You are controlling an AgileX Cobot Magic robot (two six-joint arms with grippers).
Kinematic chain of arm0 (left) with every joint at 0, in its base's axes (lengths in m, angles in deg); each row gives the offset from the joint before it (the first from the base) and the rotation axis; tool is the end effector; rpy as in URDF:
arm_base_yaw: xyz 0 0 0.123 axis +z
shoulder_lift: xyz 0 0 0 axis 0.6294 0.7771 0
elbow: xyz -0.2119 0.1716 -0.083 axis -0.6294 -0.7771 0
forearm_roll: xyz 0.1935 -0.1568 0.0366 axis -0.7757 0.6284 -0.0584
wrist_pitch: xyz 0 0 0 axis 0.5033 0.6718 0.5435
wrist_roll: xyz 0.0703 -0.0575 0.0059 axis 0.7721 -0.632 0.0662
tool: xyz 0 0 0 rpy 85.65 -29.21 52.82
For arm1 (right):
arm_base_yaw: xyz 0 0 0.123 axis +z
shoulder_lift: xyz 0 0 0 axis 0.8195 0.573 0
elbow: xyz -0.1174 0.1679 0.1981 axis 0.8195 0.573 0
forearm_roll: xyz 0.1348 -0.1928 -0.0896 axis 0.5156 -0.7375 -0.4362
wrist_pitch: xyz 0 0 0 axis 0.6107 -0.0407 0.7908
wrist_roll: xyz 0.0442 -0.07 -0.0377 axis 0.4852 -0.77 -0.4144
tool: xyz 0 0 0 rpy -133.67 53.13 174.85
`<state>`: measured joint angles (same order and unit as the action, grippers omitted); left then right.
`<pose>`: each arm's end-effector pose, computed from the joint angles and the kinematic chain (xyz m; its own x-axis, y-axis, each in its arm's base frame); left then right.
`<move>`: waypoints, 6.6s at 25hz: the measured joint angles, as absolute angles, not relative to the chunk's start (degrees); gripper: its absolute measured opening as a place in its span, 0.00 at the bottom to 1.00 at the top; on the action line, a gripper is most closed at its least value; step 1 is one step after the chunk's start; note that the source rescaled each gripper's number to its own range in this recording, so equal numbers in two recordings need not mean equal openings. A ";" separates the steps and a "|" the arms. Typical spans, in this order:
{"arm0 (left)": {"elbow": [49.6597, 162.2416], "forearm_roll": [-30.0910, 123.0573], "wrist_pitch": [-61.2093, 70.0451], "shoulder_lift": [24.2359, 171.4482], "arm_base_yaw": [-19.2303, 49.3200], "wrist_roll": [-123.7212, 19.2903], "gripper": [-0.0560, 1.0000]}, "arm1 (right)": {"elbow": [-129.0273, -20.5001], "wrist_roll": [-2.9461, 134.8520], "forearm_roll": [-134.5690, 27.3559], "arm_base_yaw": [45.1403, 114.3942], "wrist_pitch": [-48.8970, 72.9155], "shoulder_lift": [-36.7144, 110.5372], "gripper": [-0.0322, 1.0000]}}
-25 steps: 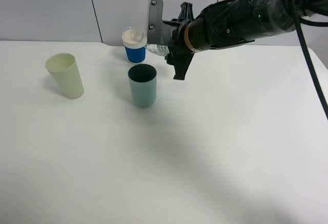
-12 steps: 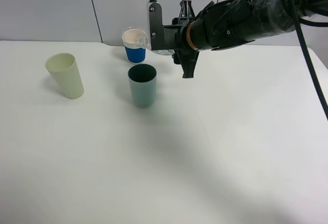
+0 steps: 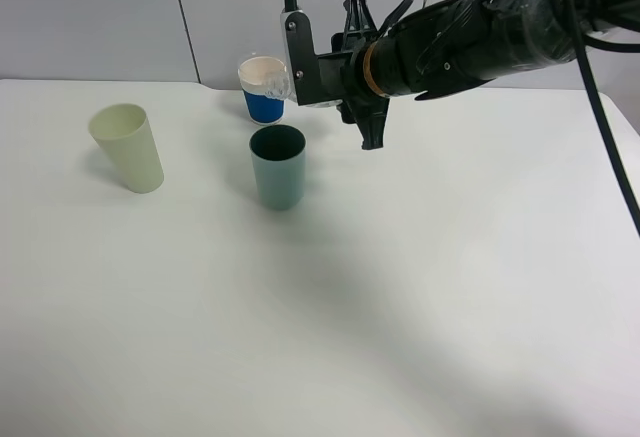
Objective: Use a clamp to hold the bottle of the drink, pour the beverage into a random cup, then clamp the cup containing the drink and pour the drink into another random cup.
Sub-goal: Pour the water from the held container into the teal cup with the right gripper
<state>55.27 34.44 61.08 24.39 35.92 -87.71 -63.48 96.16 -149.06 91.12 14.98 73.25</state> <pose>-0.0062 -0.0018 0.2788 -0.4450 -0.0135 -0.8954 0.0570 0.9974 -0.0433 0.3500 0.2313 0.1956 0.3508 -0.9363 -0.0159 -0.5448 -0.1902 -0.8167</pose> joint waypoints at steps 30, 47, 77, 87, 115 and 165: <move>55.27 34.44 61.08 24.39 35.92 -87.71 1.00 | -63.48 84.94 -149.52 91.12 19.35 73.25 0.03; 55.27 34.44 61.08 24.39 35.92 -87.71 1.00 | -63.48 84.45 -151.64 91.12 19.35 73.25 0.03; 55.27 34.44 61.08 24.39 35.92 -87.71 1.00 | -63.48 84.40 -155.53 91.12 19.30 73.25 0.03; 55.27 34.44 61.08 24.39 35.92 -87.71 1.00 | -63.48 84.45 -155.53 91.12 19.30 73.25 0.03; 55.27 34.44 61.08 24.39 35.92 -87.71 1.00 | -63.48 79.80 -159.19 91.12 20.60 73.25 0.03; 55.27 34.44 61.08 24.39 35.92 -87.71 1.00 | -63.48 77.68 -160.61 91.12 22.07 73.25 0.03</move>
<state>55.27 34.44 61.08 24.39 35.92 -87.71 -63.48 77.68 -160.61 91.12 22.07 73.25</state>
